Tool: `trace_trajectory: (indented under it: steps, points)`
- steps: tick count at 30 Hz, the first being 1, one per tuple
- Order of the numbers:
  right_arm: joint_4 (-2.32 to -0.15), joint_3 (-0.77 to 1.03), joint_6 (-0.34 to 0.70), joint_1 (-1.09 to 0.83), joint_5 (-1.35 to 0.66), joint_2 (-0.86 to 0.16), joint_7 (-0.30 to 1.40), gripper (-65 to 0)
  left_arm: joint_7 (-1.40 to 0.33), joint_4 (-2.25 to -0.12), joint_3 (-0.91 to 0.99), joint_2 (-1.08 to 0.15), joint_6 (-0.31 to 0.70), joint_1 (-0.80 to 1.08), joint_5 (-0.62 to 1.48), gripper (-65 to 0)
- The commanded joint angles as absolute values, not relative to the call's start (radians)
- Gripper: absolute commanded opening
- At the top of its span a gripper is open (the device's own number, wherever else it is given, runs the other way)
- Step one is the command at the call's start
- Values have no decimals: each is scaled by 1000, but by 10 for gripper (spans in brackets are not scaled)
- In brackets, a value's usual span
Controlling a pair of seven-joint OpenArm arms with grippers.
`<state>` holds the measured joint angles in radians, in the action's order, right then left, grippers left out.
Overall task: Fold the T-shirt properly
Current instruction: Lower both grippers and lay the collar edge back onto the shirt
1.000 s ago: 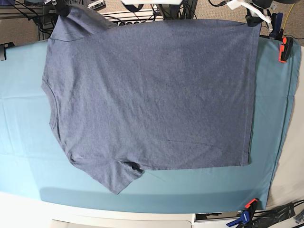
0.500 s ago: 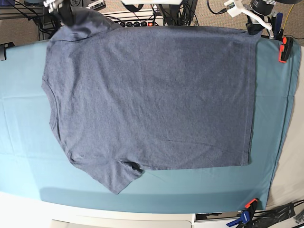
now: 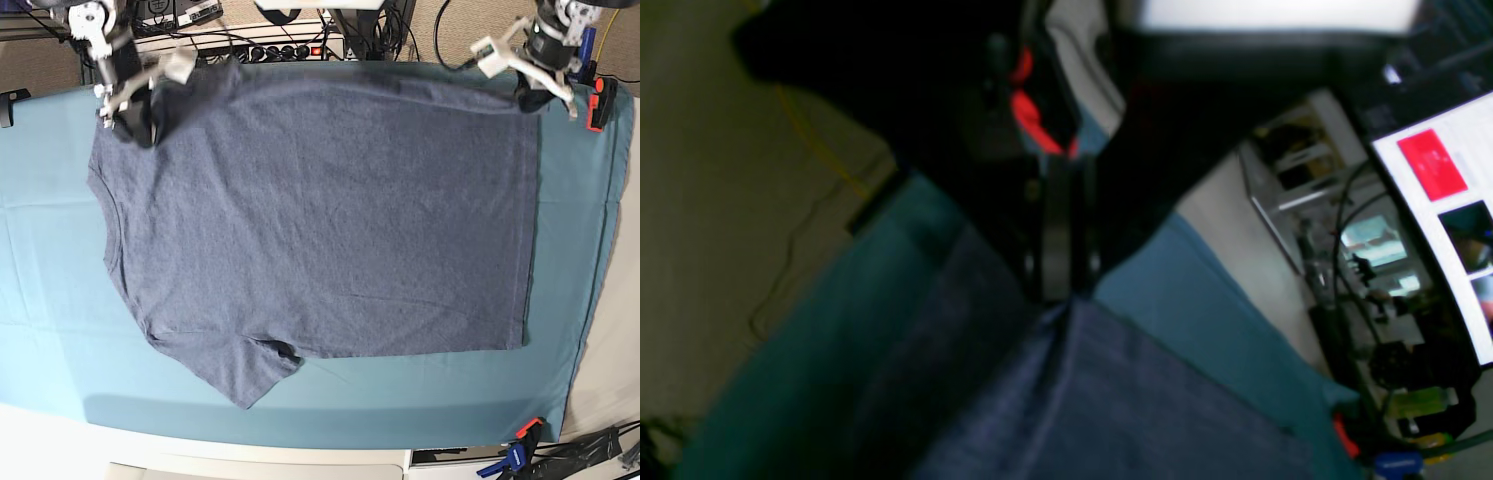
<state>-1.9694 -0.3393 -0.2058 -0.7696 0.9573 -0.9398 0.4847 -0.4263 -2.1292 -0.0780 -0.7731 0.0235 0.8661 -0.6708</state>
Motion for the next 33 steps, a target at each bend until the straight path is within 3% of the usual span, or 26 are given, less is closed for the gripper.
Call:
trace_trajectory:
  steps: [1,12,22,26,33]
  points:
    - [-1982,-332,-212,-741,950,-950,479,-650,-419,-2143,-74,-785,12,858,-674,-650]
    - [-1979,-332,-60,-512,750,-879,457,-650,-386,-2095,-74,-805,54,737,-593,-650]
    - [-1731,-333,-59,-387,733,-777,402,-650,-297,-1928,-74,-879,62,614,-504,-650]
    - [-1718,-333,-60,-366,733,-773,392,-650,-286,-1924,-74,-879,134,555,-431,-650]
    - [-1718,-333,-60,-329,732,-773,386,-650,-282,-1921,-74,-879,159,483,-359,-650]
